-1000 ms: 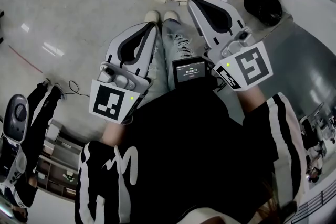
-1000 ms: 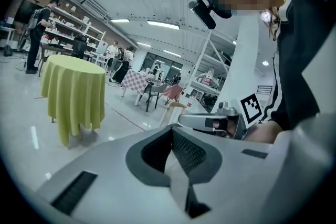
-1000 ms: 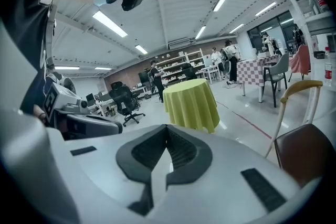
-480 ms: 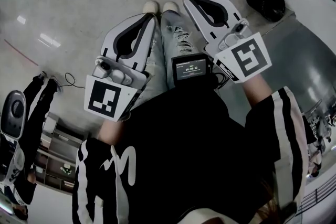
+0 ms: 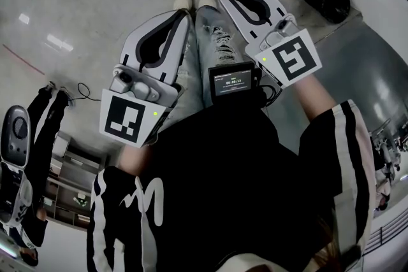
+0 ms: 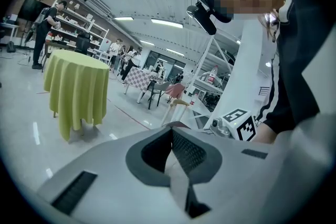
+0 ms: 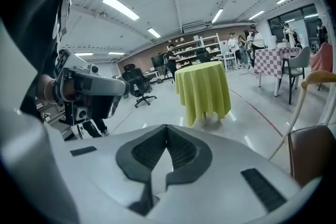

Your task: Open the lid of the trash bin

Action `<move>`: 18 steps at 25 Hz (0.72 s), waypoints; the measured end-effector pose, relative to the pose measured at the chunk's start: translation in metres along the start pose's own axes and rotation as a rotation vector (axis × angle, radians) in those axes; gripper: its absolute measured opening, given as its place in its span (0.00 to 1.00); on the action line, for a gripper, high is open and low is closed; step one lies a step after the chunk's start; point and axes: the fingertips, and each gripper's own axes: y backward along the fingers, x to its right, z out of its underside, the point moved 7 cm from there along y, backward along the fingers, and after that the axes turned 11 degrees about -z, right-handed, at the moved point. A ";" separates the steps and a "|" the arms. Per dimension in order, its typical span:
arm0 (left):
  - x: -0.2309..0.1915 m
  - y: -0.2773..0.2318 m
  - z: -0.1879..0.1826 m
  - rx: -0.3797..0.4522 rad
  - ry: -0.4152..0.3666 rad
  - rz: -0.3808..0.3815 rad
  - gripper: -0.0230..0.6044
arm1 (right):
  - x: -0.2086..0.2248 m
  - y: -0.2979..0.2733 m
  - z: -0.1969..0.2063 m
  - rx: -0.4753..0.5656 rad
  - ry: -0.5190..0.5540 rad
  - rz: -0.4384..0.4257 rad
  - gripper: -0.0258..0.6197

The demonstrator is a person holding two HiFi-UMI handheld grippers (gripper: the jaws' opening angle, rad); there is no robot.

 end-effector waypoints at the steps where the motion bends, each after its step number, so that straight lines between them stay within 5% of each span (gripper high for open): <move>1: 0.000 0.000 0.000 -0.002 -0.001 0.001 0.05 | 0.001 -0.001 0.003 -0.010 0.002 0.002 0.05; 18: -0.003 -0.007 0.013 -0.039 0.011 0.002 0.05 | 0.021 -0.039 0.070 -0.136 0.003 0.002 0.04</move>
